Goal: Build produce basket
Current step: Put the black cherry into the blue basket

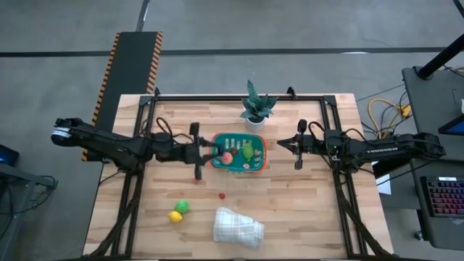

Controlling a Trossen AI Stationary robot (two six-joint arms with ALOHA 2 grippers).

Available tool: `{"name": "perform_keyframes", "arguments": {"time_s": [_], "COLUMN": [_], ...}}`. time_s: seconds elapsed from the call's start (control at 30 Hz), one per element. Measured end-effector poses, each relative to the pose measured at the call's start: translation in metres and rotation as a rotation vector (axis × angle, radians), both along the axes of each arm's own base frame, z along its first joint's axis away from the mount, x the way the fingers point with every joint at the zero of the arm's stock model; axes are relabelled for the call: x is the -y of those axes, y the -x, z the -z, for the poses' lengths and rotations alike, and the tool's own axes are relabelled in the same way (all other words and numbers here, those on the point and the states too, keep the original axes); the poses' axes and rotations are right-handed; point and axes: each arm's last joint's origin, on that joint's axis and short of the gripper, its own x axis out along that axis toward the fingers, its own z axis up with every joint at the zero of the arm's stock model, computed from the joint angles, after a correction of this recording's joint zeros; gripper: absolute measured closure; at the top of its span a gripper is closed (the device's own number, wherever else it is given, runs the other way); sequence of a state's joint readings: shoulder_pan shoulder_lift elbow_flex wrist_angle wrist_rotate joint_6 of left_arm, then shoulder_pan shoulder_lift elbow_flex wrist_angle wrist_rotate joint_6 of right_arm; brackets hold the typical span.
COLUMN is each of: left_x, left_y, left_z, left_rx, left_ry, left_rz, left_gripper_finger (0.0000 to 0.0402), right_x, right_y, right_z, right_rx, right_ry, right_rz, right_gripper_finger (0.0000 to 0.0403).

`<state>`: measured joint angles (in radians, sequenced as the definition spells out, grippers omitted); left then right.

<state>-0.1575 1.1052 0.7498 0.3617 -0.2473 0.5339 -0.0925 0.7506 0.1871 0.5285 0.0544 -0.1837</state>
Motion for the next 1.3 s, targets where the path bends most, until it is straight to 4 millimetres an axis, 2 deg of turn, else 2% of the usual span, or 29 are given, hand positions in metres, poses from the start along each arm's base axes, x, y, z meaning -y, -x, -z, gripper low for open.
{"name": "perform_keyframes", "arguments": {"time_s": [0.1, 0.2, 0.33, 0.4, 0.53, 0.6, 0.67, 0.73, 0.83, 0.9, 1.13, 1.2, 1.3], "left_x": [0.005, 0.006, 0.001, -0.001, -0.003, -0.006, -0.009, -0.010, -0.009, -0.008, -0.007, -0.006, -0.007], "left_y": [0.001, 0.002, 0.002, 0.002, 0.010, 0.013, 0.014, 0.011, 0.004, 0.001, 0.006, 0.006, 0.005], "left_z": [0.002, 0.012, 0.028, 0.023, -0.004, -0.012, -0.012, -0.001, 0.020, 0.026, -0.010, -0.009, 0.010], "left_rx": [-0.016, -0.057, -0.106, -0.063, 0.065, 0.094, 0.083, 0.043, -0.030, -0.058, 0.053, 0.052, 0.000], "left_ry": [0.021, 0.092, 0.115, 0.111, 0.028, 0.000, -0.003, -0.009, -0.028, -0.045, -0.079, -0.078, -0.042], "left_rz": [0.171, 0.201, 0.030, -0.038, -0.065, -0.135, -0.239, -0.297, -0.301, -0.300, -0.231, -0.199, -0.201], "left_gripper_finger": [0.0315, 0.0315, 0.0315, 0.0315, 0.0315, 0.0315, 0.0315, 0.0315, 0.0315, 0.0315, 0.0315, 0.0315, 0.0315], "right_x": [0.000, 0.000, 0.000, 0.000, 0.000, 0.000, 0.000, 0.000, 0.000, 0.000, 0.000, 0.000, 0.000], "right_y": [0.000, 0.000, 0.000, 0.000, 0.000, -0.001, -0.001, -0.001, -0.001, 0.000, 0.000, 0.000, 0.000], "right_z": [0.000, 0.001, 0.001, 0.001, 0.001, 0.001, 0.001, 0.001, 0.001, 0.001, 0.001, 0.001, 0.001], "right_rx": [-0.001, -0.005, -0.005, -0.005, -0.005, -0.002, -0.002, -0.002, -0.003, -0.004, -0.006, -0.007, -0.007], "right_ry": [0.000, 0.000, 0.000, 0.000, 0.000, 0.000, 0.000, 0.000, 0.001, 0.002, 0.004, 0.008, 0.007], "right_rz": [0.000, 0.000, 0.000, 0.000, 0.000, 0.000, 0.000, 0.000, -0.001, -0.001, -0.001, -0.002, -0.001], "right_gripper_finger": [0.0394, 0.0394, 0.0394, 0.0394, 0.0394, 0.0394, 0.0394, 0.0394, 0.0394, 0.0394, 0.0394, 0.0394, 0.0394]}}
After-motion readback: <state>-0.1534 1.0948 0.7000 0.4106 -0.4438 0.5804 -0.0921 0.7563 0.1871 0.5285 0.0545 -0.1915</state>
